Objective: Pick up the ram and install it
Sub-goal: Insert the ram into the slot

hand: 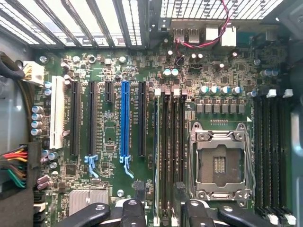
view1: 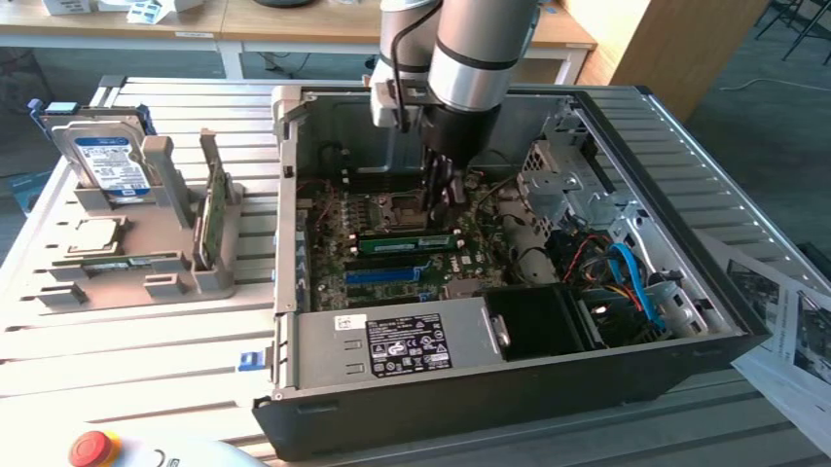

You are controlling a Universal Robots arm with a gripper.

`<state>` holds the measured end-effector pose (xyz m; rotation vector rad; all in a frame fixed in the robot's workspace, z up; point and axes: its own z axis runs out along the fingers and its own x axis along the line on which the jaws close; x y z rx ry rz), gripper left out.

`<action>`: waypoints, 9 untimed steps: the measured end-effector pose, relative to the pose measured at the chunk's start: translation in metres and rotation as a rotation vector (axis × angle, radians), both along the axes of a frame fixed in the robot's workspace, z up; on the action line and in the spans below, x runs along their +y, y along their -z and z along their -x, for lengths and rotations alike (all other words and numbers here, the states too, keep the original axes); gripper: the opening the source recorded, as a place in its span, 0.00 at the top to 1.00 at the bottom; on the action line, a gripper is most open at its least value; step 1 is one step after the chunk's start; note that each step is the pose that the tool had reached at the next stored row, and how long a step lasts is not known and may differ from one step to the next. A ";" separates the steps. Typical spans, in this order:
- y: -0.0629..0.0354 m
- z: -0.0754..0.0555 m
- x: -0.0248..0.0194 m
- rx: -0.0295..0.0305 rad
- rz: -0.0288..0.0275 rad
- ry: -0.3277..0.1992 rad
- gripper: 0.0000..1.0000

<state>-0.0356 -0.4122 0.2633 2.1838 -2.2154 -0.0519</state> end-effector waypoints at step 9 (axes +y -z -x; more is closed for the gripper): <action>-0.0171 -0.001 0.0000 0.0045 0.0023 0.000 0.63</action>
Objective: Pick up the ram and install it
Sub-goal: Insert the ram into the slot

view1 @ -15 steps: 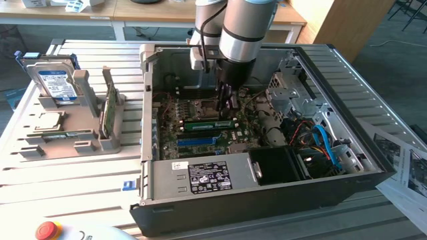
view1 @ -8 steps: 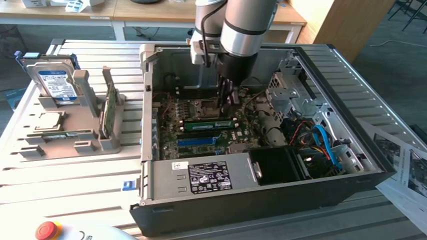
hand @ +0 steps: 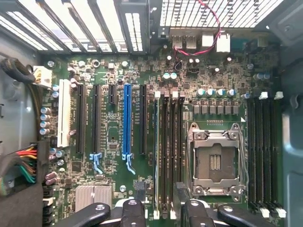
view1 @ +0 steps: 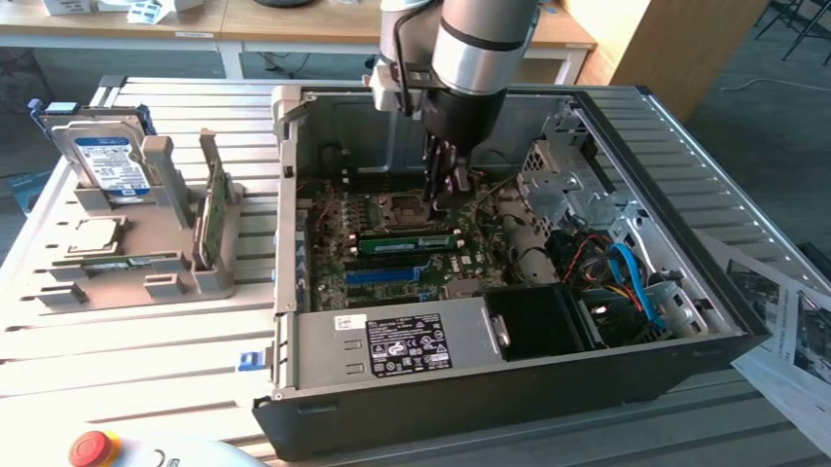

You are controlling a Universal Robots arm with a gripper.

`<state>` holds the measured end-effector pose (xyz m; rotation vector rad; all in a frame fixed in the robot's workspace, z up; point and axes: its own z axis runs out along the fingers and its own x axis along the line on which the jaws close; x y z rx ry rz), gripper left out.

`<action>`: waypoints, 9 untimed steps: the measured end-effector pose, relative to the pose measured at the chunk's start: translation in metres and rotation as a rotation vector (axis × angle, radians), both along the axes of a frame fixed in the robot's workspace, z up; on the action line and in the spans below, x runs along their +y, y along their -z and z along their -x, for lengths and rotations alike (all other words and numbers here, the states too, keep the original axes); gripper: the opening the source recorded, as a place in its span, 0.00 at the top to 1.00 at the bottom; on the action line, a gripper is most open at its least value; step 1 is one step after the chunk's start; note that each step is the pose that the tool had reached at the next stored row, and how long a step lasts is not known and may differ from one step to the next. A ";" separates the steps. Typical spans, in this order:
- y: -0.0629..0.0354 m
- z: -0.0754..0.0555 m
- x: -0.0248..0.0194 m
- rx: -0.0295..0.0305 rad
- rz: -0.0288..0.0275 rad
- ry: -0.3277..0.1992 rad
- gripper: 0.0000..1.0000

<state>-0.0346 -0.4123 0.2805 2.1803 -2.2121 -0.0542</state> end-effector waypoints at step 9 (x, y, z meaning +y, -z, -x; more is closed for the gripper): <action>-0.0182 -0.001 0.0000 0.0046 0.0021 0.000 0.63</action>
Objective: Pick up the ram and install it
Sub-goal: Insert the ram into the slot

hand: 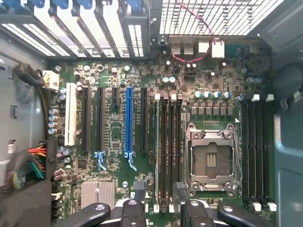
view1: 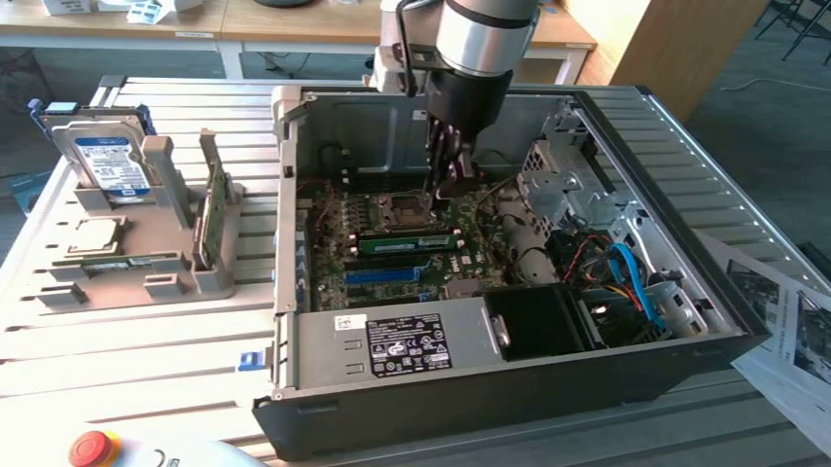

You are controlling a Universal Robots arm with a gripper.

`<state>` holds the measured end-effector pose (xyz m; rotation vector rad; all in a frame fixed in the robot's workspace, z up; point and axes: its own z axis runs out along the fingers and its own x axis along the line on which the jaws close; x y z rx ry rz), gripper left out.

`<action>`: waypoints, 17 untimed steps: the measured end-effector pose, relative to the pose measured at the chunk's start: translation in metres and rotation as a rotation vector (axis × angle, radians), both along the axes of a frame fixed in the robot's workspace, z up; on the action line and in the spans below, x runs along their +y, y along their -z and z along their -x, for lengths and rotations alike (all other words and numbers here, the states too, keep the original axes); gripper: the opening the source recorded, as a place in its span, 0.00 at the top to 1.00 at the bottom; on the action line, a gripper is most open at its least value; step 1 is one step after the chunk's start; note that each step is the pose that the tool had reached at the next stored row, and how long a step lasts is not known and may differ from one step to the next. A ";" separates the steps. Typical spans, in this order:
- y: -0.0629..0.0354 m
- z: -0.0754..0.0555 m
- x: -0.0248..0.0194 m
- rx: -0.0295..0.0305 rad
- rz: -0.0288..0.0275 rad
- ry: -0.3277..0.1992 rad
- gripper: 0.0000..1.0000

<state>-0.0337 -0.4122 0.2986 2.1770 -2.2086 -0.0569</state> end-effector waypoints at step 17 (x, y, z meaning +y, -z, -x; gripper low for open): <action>-0.0246 -0.001 0.0000 0.0076 0.0027 0.000 0.63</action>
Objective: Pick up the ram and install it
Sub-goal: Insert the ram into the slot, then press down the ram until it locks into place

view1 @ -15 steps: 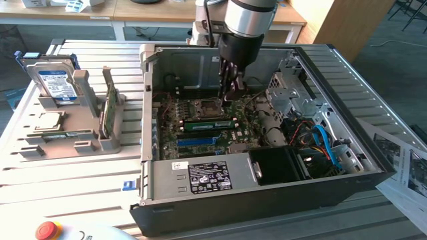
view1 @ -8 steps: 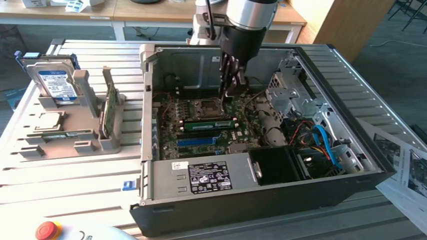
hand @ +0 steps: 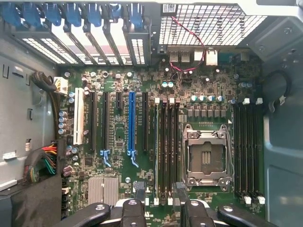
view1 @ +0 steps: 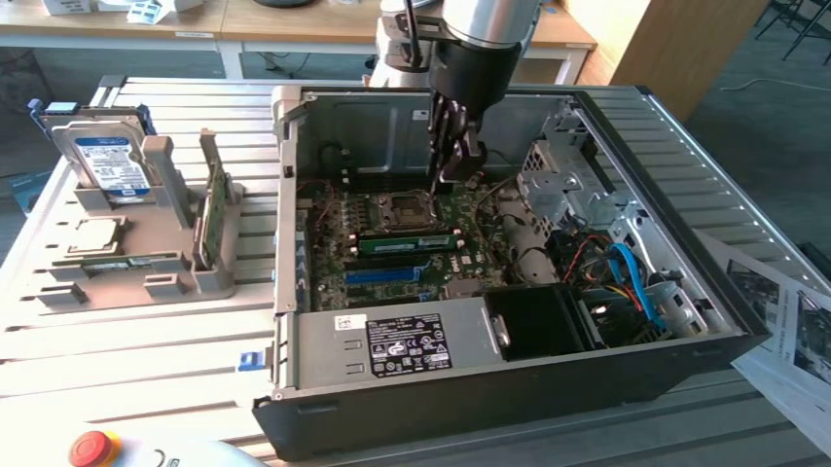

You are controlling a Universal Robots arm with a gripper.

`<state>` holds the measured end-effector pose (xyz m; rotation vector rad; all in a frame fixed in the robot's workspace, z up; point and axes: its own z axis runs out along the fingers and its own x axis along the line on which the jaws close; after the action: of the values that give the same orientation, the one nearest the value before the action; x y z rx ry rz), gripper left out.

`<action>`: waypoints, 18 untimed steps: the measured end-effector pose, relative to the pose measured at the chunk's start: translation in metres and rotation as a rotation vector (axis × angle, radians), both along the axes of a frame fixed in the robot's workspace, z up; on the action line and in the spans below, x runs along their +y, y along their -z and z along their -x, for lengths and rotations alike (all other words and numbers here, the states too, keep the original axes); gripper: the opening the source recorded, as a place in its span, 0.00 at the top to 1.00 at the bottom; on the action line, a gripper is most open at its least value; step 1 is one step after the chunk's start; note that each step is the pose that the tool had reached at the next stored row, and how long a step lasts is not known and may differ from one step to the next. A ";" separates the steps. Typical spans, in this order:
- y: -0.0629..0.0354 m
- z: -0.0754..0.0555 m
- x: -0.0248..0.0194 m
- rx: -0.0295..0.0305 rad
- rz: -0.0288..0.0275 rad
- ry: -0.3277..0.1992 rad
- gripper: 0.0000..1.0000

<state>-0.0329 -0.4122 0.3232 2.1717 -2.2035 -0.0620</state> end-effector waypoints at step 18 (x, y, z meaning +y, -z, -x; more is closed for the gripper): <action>-0.0001 0.000 0.0000 0.0000 0.0001 0.000 0.89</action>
<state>-0.0329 -0.4122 0.3233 2.1716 -2.2034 -0.0619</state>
